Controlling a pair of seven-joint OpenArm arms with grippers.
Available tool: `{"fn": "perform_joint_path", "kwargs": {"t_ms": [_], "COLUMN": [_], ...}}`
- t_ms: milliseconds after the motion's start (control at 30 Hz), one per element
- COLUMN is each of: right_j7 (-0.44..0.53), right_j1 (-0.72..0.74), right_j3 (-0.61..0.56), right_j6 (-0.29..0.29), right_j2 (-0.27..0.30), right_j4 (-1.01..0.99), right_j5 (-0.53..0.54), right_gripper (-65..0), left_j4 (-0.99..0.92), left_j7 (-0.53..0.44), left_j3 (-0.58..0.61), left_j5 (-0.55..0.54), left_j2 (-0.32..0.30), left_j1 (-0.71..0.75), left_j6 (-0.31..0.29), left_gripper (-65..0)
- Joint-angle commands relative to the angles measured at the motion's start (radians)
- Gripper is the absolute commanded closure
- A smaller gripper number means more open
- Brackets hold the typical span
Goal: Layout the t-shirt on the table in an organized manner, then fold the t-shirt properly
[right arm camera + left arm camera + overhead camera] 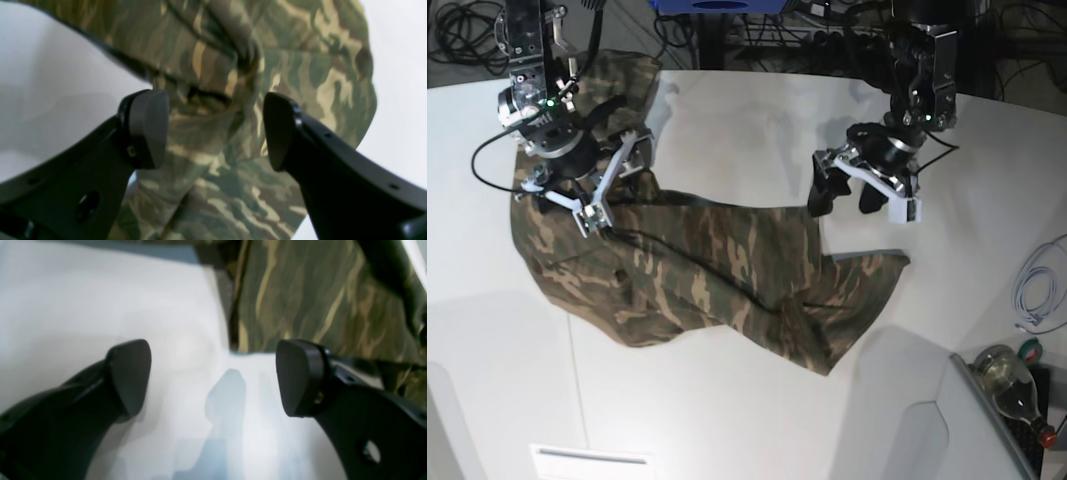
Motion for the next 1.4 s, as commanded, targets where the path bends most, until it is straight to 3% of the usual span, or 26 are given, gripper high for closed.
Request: {"fn": "perform_joint_path", "kwargs": {"t_ms": [0,100,367,433,533,633,800,900,1000,1067,1200,1367], "right_j7": [0.022,0.022,0.023,0.023,0.025,0.078,0.137,0.137,0.121,0.046,-0.011,-0.015], "right_j1": [0.009,0.003,-0.002,-0.004,0.001,0.003,0.015,0.05,0.079,0.105,0.142,0.155], "right_j3": [0.002,0.002,0.004,0.031,0.119,0.229,0.403,0.496,0.625,0.673,0.709,0.709], "right_j6": [-0.004,-0.004,-0.004,-0.005,-0.004,-0.002,-0.002,0.001,0.077,0.131,0.205,0.309], "right_j2": [0.003,0.003,0.003,0.002,-0.044,-0.094,-0.143,-0.14,-0.103,-0.061,-0.012,-0.006], "right_j4": [0.019,0.019,0.02,0.02,0.017,0.014,-0.001,-0.081,-0.184,-0.25,-0.37,-0.416], "right_j5": [0.004,0.004,0.004,0.004,0.004,0.005,0.005,0.05,0.212,0.295,0.363,0.39], "right_gripper": [-41.3,-41.3,-41.1,-41.1,-41.1,-41.7,-42.0,-42.8,-47.6,-48.0,-48.0,-48.0], "left_j4": [-0.01,-0.05,-0.144,-0.177,-0.225,-0.242,-0.24,-0.237,-0.203,-0.17,-0.111,-0.101], "left_j7": [0.002,0.002,0.001,0.001,0.001,0.001,0.002,0.004,0.007,0.007,0.008,0.082], "left_j3": [0.016,0.051,0.1,0.116,0.139,0.157,0.169,0.166,0.165,0.165,0.177,0.165], "left_j5": [-0.008,-0.008,-0.008,-0.008,-0.008,-0.011,-0.018,-0.018,-0.018,-0.016,-0.018,-0.018], "left_j2": [-0.003,-0.003,0.003,0.003,0.003,0.005,0.006,0.002,-0.003,-0.006,-0.029,-0.031], "left_j1": [-0.017,-0.045,-0.105,-0.126,-0.154,-0.165,-0.163,-0.162,-0.154,-0.136,-0.117,-0.12], "left_j6": [-0.016,-0.051,-0.053,-0.053,-0.054,-0.056,-0.056,-0.056,-0.056,-0.056,-0.056,-0.056], "left_gripper": [-56.1,-56.1,-56.1,-56.1,-54.1,-37.4,0.0,0.0,0.0,0.0,0.0,0.0]}}
